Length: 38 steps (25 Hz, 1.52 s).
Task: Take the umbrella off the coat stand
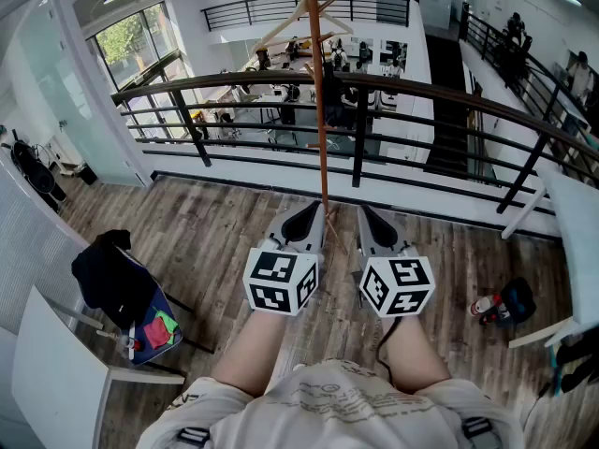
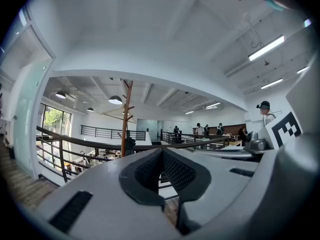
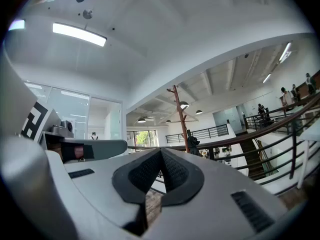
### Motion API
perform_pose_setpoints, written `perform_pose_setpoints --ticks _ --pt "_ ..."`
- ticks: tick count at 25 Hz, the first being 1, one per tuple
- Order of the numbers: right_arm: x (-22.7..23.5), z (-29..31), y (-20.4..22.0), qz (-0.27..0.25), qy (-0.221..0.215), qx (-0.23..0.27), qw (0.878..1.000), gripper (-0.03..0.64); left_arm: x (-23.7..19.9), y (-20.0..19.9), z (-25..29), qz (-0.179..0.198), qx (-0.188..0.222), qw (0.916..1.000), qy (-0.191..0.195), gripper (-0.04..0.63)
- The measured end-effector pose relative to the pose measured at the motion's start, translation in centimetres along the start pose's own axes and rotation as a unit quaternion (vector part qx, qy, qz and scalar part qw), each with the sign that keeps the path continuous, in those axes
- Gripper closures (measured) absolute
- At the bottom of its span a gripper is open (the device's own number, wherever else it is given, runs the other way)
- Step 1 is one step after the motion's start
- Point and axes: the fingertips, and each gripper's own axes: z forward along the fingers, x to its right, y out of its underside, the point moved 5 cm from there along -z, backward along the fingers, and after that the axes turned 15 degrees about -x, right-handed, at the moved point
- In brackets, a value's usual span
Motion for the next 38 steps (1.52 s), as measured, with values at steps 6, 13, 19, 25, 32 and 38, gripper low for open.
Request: perform_pose_setpoints --ticks 6,13,19,25,32,38 --pt "1.1 -0.8 0.3 0.003 -0.006 -0.002 1.000 0.615 1.1 0.2 0.4 -0.008 0.000 1.0000 0.000 0.591" --pt "3.0 -1.8 0.5 0.011 -0.023 0.002 1.000 0.614 3.1 0.1 1.6 -0.005 -0.004 1.0000 -0.004 0.591" --pt "5.0 -3.5 1.6 0.001 -0.027 -0.002 1.000 0.614 5.7 1.1 2.5 -0.011 -0.005 0.9999 -0.009 0.591" --pt "6.2 -3.6 1.1 -0.015 -0.028 -0.001 0.999 0.614 7.2 1.3 3.8 -0.003 -0.009 0.9999 -0.007 0.591" --pt "7.6 -1.6 1.5 -0.019 -0.026 -0.007 0.999 0.614 6.4 1.3 6.3 -0.005 -0.007 1.0000 -0.003 0.591" --pt "9.9 2.1 0.9 -0.019 -0.015 -0.006 1.000 0.614 4.4 0.9 9.9 -0.003 -0.008 1.0000 -0.003 0.591"
